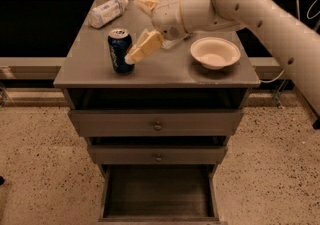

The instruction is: Pick pepsi can from bottom drawer and place on counter

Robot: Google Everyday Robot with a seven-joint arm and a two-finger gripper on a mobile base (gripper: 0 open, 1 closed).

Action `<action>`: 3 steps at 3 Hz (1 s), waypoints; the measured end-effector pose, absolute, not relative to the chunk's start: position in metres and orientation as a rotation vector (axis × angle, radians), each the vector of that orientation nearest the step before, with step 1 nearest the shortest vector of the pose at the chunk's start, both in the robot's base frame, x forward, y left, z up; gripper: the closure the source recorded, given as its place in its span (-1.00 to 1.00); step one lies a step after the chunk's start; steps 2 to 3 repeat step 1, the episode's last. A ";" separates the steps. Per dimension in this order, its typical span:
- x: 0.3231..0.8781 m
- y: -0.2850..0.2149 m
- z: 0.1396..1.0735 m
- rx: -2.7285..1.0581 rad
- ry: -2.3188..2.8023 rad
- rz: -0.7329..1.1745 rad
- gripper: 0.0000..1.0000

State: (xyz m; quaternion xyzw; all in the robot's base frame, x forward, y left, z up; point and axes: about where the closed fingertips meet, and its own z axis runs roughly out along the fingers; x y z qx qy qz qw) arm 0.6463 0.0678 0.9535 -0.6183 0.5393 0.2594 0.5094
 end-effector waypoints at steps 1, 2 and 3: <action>0.624 0.033 0.980 -1.430 1.463 0.375 -1.00; 0.624 0.033 0.980 -1.430 1.463 0.375 -1.00; 0.624 0.033 0.980 -1.430 1.463 0.375 -1.00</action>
Offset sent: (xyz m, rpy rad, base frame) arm 0.0000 0.0000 0.0000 0.0000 0.0000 0.0000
